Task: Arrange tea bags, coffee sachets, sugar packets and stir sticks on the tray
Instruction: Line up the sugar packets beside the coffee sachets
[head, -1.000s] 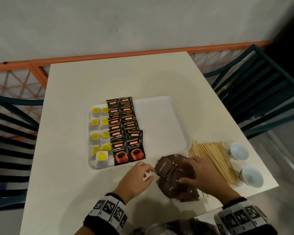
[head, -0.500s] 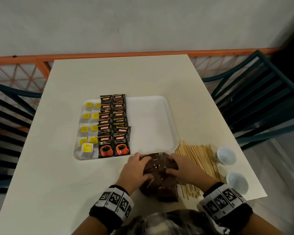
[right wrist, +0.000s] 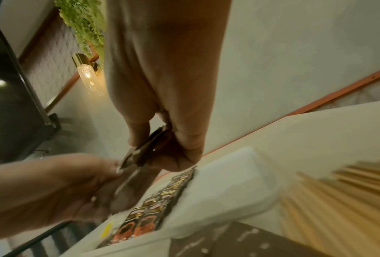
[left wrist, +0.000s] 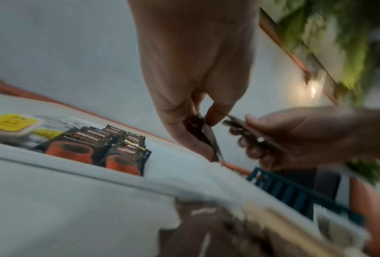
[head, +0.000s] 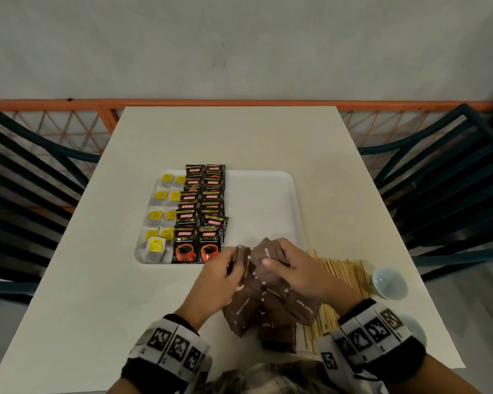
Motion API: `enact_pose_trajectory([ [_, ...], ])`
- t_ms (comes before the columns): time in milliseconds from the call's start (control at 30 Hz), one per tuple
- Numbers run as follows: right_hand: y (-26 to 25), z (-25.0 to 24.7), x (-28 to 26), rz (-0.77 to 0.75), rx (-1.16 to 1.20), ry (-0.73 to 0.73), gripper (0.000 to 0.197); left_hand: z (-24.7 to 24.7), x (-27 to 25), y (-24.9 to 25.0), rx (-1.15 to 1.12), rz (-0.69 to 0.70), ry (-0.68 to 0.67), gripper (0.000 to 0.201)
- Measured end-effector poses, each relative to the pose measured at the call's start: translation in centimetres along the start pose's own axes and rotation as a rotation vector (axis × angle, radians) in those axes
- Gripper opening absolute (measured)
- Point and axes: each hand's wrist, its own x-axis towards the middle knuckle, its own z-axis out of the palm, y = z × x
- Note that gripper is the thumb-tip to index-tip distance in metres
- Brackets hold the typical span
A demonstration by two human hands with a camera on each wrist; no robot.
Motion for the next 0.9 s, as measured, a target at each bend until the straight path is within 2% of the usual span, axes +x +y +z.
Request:
enact_pose_trajectory([
  [100,-1.4,1.0,1.6,-0.018,0.062,0.011,0.035,-0.8,0.3,2.1,-0.351,-0.11,0.028,0.023],
  [167,-2.1,1.5,2.5,-0.063,0.069,0.038,0.034,-1.3,0.4,2.8,-0.522,-0.15,0.069,0.023],
  [267,-2.9,2.6,3.6,-0.182,0.116,0.059,0.022,-1.1,0.2,3.4,-0.608,-0.127,0.097,0.016],
  [367,-3.2,4.0,3.9,-0.157,0.093,0.081,0.033,-0.7,0.3,3.3,-0.787,-0.185,0.084,0.023],
  [467,-3.3,5.0,3.9,-0.143,0.137,0.12,0.035,-1.5,0.6,3.4,-0.935,-0.285,-0.022,0.028],
  [567,-3.0,5.5,4.1,-0.149,0.084,0.175,0.038,-2.6,1.0,3.2,-0.916,-0.345,-0.104,0.034],
  [667,-2.7,5.4,4.2,-0.164,-0.032,0.179,0.041,-3.5,0.9,2.9,-0.86,-0.347,-0.132,0.027],
  [733,-2.3,4.8,4.1,-0.166,-0.106,0.115,0.042,-4.2,0.6,2.4,-0.84,-0.332,-0.116,0.023],
  [900,-0.3,3.3,3.0,-0.189,-0.301,-0.088,0.043,-5.8,-0.4,0.5,-0.682,-0.269,-0.072,0.033],
])
